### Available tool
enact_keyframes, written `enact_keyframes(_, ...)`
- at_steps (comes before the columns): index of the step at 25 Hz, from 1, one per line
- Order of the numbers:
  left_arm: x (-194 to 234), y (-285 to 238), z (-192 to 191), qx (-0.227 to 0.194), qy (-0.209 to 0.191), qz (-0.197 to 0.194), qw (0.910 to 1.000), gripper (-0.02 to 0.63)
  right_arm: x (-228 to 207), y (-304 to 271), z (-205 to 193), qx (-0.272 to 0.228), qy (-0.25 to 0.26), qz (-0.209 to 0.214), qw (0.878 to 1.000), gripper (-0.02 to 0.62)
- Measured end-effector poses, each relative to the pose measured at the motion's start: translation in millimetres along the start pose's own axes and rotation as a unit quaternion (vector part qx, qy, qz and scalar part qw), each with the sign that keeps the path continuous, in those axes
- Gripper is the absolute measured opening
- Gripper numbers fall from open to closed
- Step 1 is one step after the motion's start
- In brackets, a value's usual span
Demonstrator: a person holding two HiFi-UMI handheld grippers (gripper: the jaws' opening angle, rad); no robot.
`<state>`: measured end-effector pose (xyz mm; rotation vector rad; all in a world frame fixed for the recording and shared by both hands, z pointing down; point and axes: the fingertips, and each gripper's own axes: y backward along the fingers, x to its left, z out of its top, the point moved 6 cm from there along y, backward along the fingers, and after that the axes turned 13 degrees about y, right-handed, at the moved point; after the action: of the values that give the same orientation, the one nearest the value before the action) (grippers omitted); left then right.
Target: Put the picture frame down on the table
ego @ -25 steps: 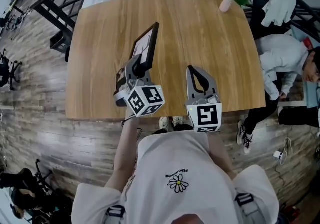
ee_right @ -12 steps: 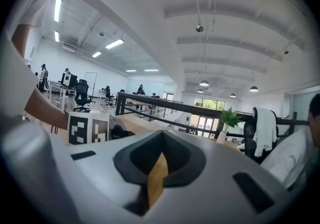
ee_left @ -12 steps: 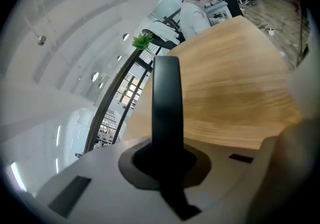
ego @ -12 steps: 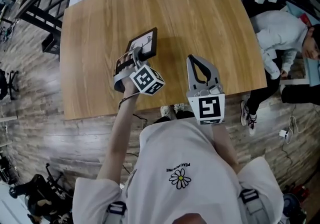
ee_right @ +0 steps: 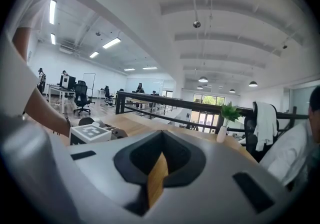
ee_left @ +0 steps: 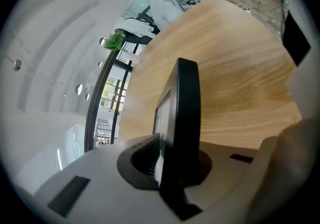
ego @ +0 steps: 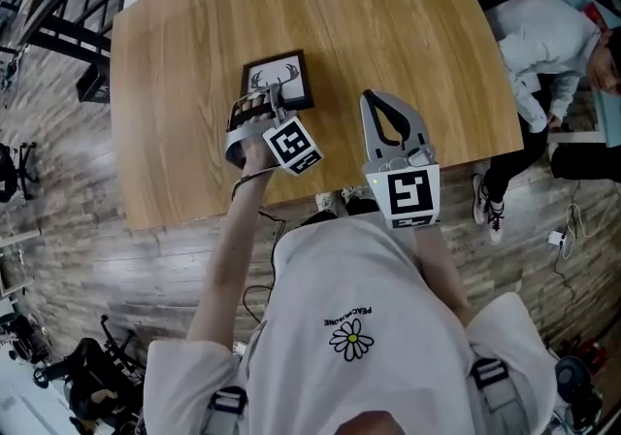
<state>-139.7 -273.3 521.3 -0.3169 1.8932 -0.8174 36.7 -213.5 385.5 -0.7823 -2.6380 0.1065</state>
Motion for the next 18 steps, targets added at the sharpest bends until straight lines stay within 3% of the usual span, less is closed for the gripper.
enact_keyframes(4,-4.6,-0.1,-0.3,-0.001,-0.011,0.006,0.9999,0.037,1.9,0.5,-1.5,0.002,-0.004,0.003,1.000,0.003)
enact_keyframes(6,-7.4,-1.6,-0.7,-0.002,0.012,-0.008,0.9999,0.046,2.5,0.4,-3.0,0.005,-0.006,0.003,1.000,0.003)
enact_keyframes(7,-10.5,-3.2,-1.0,0.000,0.033,-0.030,0.9990,0.071,2.6,0.1,-3.4,0.005,-0.006,0.001,1.000,0.003)
enact_keyframes(9,-19.2,-6.8,-1.7,0.012,0.063,-0.089,0.9940,0.182,1.9,-0.4,-2.8,0.005,-0.008,-0.002,1.000,0.003)
enact_keyframes(11,-25.0,-8.9,-2.0,0.020,0.057,-0.115,0.9915,0.215,0.3,-0.1,-1.7,0.004,-0.012,-0.006,1.000,0.005)
enact_keyframes(18,-31.7,-9.1,-2.6,0.021,0.043,-0.127,0.9907,0.239,-5.5,6.6,-6.1,0.007,-0.027,-0.011,1.000,0.005)
